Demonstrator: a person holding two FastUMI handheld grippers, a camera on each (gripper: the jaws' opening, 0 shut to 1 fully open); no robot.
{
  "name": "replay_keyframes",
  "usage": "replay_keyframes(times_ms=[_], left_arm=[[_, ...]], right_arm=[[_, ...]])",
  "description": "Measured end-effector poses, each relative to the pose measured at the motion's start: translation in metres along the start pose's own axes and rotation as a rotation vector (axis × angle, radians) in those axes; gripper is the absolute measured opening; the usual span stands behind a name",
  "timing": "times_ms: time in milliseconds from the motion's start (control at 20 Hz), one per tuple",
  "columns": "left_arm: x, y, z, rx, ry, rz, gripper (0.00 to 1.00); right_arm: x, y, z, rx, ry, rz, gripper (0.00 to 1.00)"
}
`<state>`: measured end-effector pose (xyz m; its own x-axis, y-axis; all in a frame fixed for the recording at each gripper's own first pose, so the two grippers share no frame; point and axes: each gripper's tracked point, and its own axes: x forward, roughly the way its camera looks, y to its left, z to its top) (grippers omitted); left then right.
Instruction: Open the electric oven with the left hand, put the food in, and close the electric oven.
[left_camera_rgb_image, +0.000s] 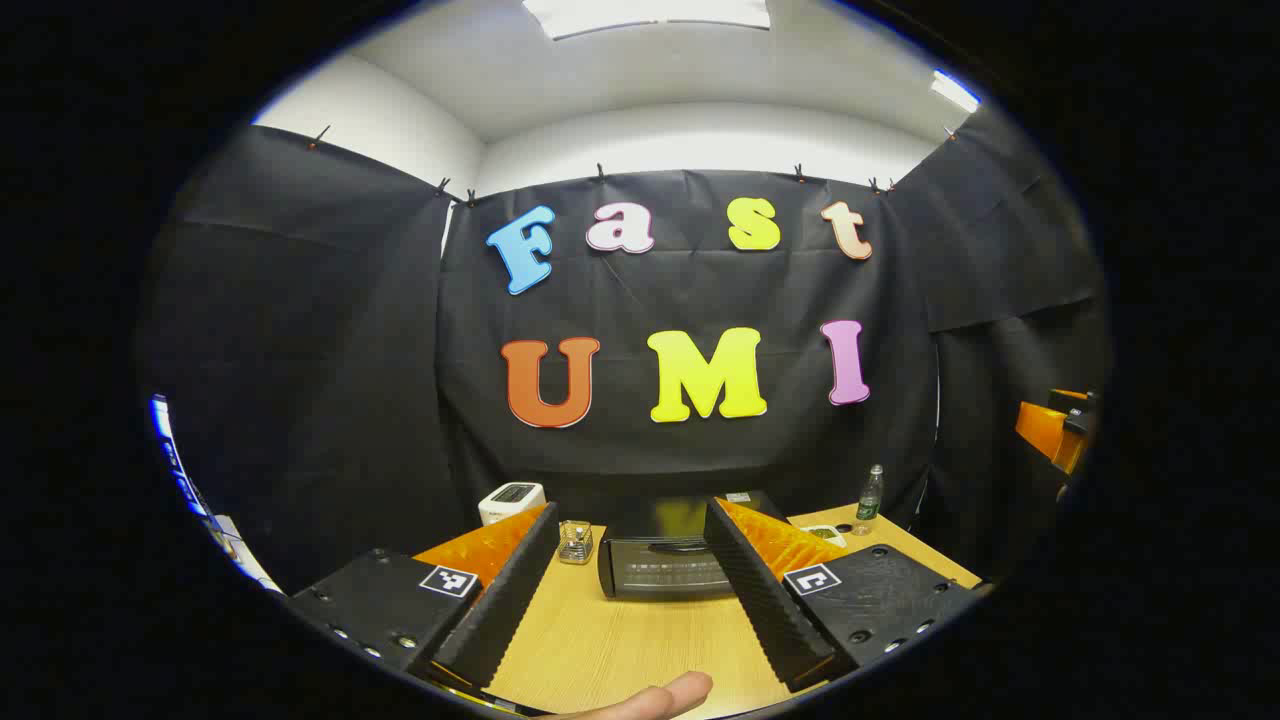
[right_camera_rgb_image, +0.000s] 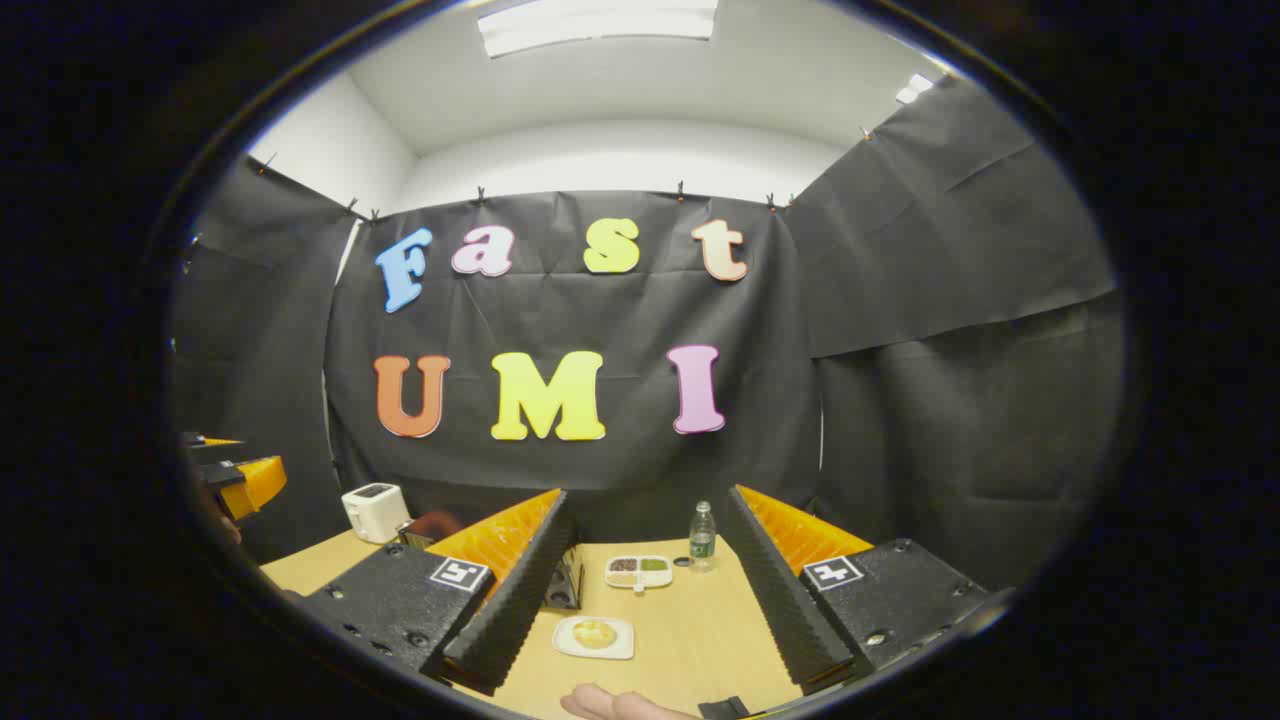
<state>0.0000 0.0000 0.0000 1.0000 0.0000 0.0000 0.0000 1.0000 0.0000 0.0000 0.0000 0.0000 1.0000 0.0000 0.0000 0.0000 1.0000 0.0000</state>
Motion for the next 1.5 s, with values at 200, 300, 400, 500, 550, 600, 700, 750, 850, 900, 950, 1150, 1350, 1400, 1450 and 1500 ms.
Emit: replay_keyframes(times_ms=[200,300,400,500,550,600,700,750,850,900,950,1150,1350,1400,1450,1500], left_arm=[[0.000,-0.005,-0.002,0.006,0.013,-0.008,0.95],[-0.002,-0.003,0.004,0.005,-0.001,-0.002,0.95],[-0.006,-0.003,0.010,-0.003,-0.014,-0.008,0.95],[-0.007,0.001,0.015,-0.004,-0.027,0.000,0.95],[-0.009,0.002,0.017,-0.002,-0.033,0.005,0.95],[-0.010,0.003,0.018,-0.002,-0.036,0.006,0.95],[-0.010,0.002,0.016,-0.010,-0.035,-0.001,0.95],[-0.009,0.003,0.015,-0.016,-0.036,-0.003,0.95],[-0.004,0.003,0.012,-0.028,-0.030,-0.006,0.95],[0.000,0.003,0.010,-0.034,-0.026,-0.007,0.95],[0.004,0.002,0.008,-0.040,-0.026,-0.012,0.95],[0.040,-0.005,-0.002,-0.067,-0.015,-0.043,0.95],[0.097,-0.026,-0.020,-0.070,0.009,-0.106,0.94],[0.114,-0.036,-0.029,-0.085,0.029,-0.148,0.83],[0.130,-0.048,-0.040,-0.108,0.059,-0.193,0.93],[0.146,-0.052,-0.050,-0.126,0.083,-0.204,0.93]], right_arm=[[-0.001,-0.006,-0.007,0.002,0.006,-0.002,0.96],[-0.001,-0.008,-0.005,-0.008,0.000,-0.005,0.95],[0.002,-0.009,-0.004,-0.006,0.001,-0.004,0.99],[0.004,-0.009,-0.005,-0.003,0.006,-0.004,0.99],[0.006,-0.010,-0.005,-0.002,0.010,-0.007,0.99],[0.005,-0.008,-0.006,-0.001,0.013,-0.003,0.99],[0.006,-0.007,-0.007,-0.002,0.018,0.002,0.99],[0.007,-0.007,-0.008,-0.003,0.016,0.003,0.95],[0.007,-0.007,-0.010,-0.004,0.014,0.004,0.99],[0.008,-0.006,-0.010,-0.002,0.012,0.007,0.95],[0.009,-0.005,-0.010,0.000,0.011,0.011,0.95],[0.018,-0.006,-0.017,0.005,0.005,0.018,0.99],[0.031,-0.008,-0.025,0.003,0.005,0.030,0.96],[0.035,-0.008,-0.027,-0.001,0.005,0.036,0.96],[0.039,-0.011,-0.028,-0.005,0.004,0.035,0.95],[0.043,-0.015,-0.030,-0.008,0.003,0.033,0.96]])
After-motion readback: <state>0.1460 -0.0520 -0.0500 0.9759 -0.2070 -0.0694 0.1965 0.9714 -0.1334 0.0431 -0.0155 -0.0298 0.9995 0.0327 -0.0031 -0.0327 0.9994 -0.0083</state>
